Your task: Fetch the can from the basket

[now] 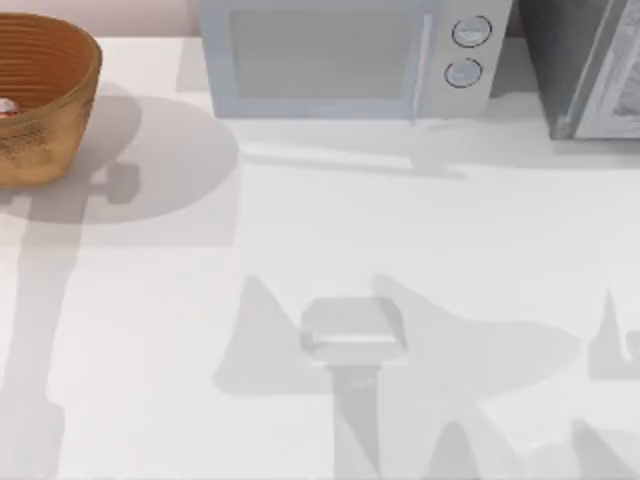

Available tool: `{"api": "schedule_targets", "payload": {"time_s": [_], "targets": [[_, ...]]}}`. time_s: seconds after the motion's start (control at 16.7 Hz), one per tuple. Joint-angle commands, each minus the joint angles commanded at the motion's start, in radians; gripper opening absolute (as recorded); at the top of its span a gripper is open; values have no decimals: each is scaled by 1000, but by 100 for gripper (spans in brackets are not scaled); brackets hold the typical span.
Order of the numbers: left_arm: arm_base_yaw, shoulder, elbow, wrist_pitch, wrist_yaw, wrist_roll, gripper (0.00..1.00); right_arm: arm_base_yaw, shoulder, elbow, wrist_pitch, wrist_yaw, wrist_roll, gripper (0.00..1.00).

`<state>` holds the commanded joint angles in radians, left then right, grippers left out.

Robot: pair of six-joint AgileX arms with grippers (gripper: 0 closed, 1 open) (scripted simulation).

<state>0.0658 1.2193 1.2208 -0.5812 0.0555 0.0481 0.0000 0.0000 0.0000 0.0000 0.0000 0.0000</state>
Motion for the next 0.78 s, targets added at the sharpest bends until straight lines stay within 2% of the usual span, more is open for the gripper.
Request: {"api": "schedule_targets", "payload": {"time_s": [0.42,0.78], "targets": [[46,669,672,-332,22,63,100,0,0,0,0,0,0,100],[79,1127,1057,-583,33,112,100,0,0,0,0,0,0,100]]}}
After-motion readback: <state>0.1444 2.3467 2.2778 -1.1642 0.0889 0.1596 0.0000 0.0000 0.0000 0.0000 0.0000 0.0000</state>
